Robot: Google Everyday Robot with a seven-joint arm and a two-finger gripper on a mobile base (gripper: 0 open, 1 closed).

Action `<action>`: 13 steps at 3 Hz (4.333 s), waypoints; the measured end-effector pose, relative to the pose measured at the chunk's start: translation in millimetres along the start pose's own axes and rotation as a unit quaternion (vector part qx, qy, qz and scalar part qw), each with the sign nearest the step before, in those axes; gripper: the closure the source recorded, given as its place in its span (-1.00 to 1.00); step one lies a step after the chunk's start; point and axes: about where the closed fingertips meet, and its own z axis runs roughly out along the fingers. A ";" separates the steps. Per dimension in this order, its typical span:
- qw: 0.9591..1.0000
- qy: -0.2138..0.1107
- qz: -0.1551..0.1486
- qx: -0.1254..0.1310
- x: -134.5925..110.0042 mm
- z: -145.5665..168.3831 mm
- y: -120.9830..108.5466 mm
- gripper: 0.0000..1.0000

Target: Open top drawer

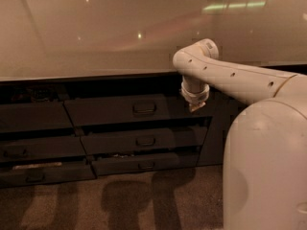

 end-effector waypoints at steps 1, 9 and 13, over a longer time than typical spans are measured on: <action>1.000 0.000 -0.002 0.001 -0.5 0.2 0.5 1.00; 1.000 0.003 0.001 0.011 4.1 -28.5 7.3 1.00; 1.000 0.009 0.005 0.026 7.9 -40.2 20.7 1.00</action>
Offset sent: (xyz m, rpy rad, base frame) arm -0.1704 0.0070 -0.1037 0.0793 -0.0147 0.1821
